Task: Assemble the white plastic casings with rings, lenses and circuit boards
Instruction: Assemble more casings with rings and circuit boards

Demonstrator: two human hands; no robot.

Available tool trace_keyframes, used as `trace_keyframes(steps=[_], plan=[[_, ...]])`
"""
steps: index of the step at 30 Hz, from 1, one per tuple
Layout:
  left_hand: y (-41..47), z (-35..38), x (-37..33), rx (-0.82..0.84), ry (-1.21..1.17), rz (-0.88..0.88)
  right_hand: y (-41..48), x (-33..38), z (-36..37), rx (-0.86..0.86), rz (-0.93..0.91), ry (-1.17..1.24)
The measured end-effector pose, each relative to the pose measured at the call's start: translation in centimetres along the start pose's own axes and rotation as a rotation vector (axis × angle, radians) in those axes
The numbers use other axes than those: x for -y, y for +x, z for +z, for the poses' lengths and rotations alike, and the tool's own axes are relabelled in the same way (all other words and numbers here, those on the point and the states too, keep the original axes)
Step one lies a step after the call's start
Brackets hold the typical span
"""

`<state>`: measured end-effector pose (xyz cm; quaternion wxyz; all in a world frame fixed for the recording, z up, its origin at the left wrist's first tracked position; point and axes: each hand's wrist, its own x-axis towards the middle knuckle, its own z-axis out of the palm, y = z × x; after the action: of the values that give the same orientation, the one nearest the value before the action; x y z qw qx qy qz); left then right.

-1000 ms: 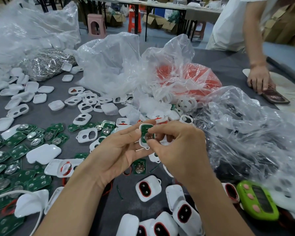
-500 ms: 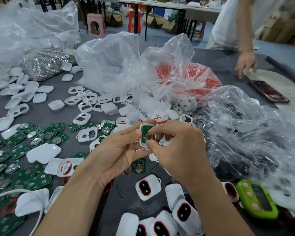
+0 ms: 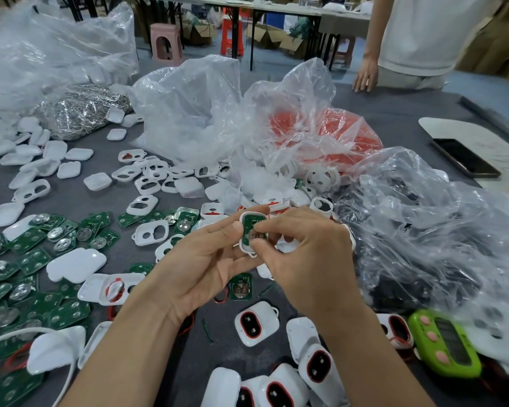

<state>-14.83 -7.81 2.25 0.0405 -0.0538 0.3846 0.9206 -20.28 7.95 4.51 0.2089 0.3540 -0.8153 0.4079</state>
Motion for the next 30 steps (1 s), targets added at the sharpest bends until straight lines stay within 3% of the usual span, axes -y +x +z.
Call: trace_keyframes(steps=[9, 18, 21, 25, 28, 30], plan=[[0.1, -0.2, 0.1, 0.000, 0.019, 0.003, 0.3, 0.0, -0.2, 0.097, 0.102, 0.089], [0.0, -0.2, -0.4, -0.033, -0.129, 0.004, 1.3, -2.3, -1.3, 0.017, 0.438, 0.476], [-0.2, -0.2, -0.6, -0.023, -0.155, 0.023, 1.1, -3.3, -1.3, -0.016, 0.506, 0.354], [-0.5, -0.7, -1.3, -0.057, -0.239, 0.096, 0.8, -4.0, -1.3, 0.021, 0.435, 0.011], [-0.5, -0.9, -1.8, -0.110, -0.263, 0.144, 0.7, -3.3, -0.8, 0.155, 0.381, -0.027], [-0.5, -1.0, -1.9, -0.133, -0.273, 0.147, 0.4, -2.5, -0.3, 0.332, 0.381, -0.027]])
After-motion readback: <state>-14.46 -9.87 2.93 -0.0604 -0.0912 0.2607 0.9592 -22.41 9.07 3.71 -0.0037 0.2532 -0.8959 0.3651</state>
